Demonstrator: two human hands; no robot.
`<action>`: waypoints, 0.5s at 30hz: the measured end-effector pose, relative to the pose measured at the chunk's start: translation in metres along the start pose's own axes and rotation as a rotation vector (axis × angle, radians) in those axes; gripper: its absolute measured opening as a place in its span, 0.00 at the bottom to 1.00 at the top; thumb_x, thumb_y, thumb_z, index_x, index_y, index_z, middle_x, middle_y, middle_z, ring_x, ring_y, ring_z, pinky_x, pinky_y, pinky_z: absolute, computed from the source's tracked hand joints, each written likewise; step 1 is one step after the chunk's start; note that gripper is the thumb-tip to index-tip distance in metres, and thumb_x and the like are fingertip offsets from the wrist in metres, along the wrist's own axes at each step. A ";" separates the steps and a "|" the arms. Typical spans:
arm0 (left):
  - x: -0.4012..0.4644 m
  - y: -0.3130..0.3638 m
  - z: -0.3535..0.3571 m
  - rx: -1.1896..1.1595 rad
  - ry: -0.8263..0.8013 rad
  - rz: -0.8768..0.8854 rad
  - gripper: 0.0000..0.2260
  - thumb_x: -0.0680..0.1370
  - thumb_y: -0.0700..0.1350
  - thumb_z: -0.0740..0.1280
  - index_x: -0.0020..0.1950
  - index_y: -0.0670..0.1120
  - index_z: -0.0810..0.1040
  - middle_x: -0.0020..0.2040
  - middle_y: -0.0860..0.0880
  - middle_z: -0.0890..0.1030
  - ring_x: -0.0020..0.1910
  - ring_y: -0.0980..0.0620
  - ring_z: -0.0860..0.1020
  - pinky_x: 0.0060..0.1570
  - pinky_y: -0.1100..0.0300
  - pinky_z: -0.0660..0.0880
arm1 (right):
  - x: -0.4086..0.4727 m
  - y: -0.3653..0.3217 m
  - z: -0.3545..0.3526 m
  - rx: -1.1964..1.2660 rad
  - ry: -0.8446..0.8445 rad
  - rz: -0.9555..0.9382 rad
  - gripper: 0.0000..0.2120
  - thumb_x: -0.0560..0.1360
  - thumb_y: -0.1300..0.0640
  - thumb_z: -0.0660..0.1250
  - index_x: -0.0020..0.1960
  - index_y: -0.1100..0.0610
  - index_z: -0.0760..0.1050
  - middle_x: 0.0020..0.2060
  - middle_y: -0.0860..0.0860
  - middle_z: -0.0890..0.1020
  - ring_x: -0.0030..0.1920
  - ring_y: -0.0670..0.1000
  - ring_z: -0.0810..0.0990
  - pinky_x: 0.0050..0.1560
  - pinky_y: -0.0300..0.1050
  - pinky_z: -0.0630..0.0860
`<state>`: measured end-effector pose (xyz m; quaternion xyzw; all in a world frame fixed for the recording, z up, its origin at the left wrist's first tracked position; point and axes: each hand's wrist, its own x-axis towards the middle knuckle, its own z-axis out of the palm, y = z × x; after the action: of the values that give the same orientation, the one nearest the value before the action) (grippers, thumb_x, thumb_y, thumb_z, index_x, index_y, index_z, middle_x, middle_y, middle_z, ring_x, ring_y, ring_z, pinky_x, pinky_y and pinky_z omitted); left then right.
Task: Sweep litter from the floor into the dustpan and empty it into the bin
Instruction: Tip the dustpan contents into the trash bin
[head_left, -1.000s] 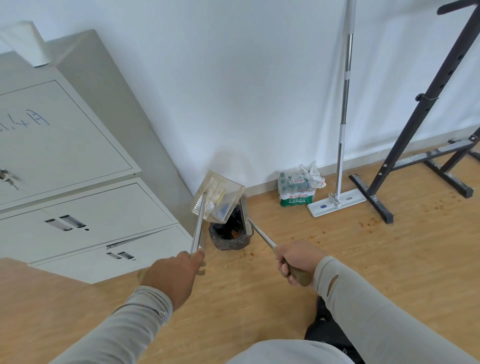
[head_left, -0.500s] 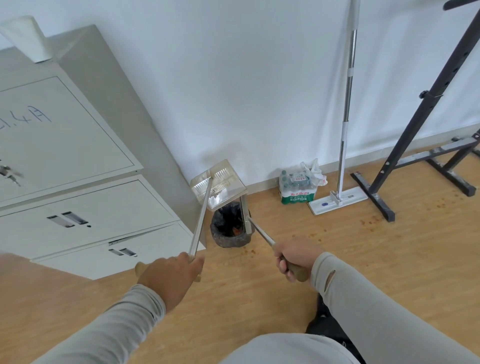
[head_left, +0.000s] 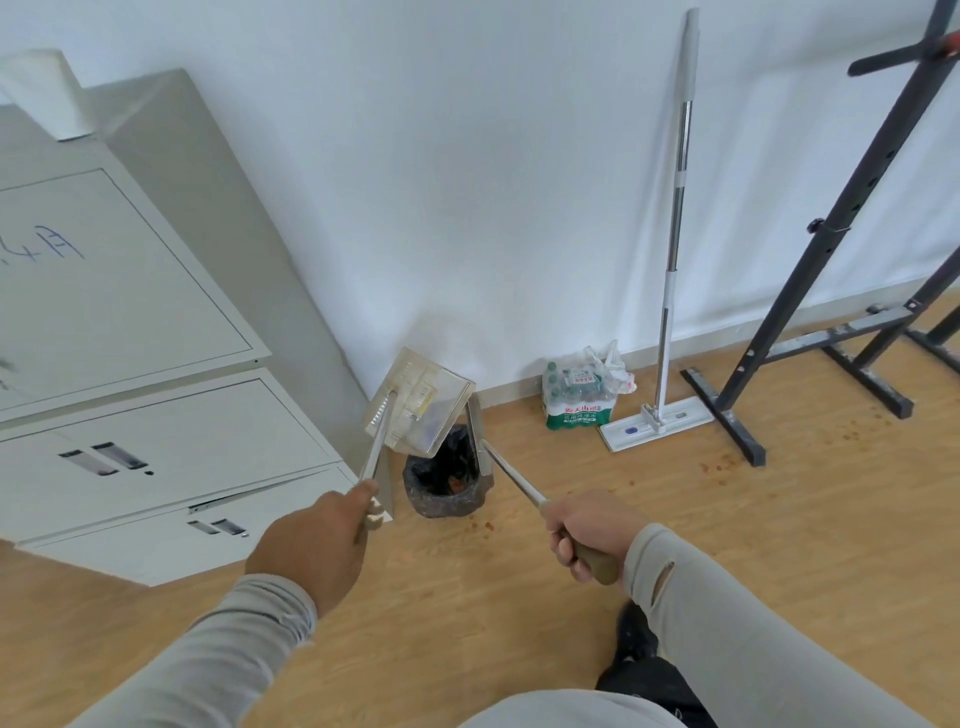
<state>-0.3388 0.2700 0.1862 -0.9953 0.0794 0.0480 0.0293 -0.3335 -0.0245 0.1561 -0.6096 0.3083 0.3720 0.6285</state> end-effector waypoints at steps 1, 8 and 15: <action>0.004 0.000 -0.006 -0.080 0.017 -0.054 0.18 0.82 0.52 0.58 0.73 0.58 0.65 0.53 0.52 0.80 0.46 0.49 0.81 0.43 0.56 0.77 | -0.002 -0.001 -0.002 -0.012 0.000 0.005 0.03 0.77 0.63 0.59 0.49 0.60 0.71 0.33 0.52 0.73 0.24 0.45 0.70 0.23 0.36 0.66; 0.030 -0.011 -0.055 -0.768 0.260 -0.516 0.12 0.77 0.43 0.70 0.60 0.49 0.79 0.49 0.50 0.80 0.48 0.45 0.77 0.59 0.52 0.74 | -0.022 -0.013 -0.023 0.017 0.001 -0.015 0.03 0.76 0.63 0.61 0.49 0.61 0.71 0.31 0.52 0.74 0.25 0.46 0.70 0.23 0.37 0.66; 0.053 -0.021 -0.073 -1.397 0.226 -0.782 0.05 0.77 0.36 0.67 0.47 0.45 0.78 0.46 0.40 0.82 0.28 0.50 0.70 0.29 0.58 0.71 | -0.038 -0.040 -0.061 0.210 -0.007 -0.111 0.09 0.76 0.67 0.59 0.55 0.64 0.73 0.33 0.56 0.75 0.25 0.47 0.70 0.20 0.37 0.66</action>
<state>-0.2768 0.2780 0.2545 -0.7384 -0.3204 -0.0280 -0.5927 -0.3160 -0.0878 0.2060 -0.5553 0.3092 0.3042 0.7096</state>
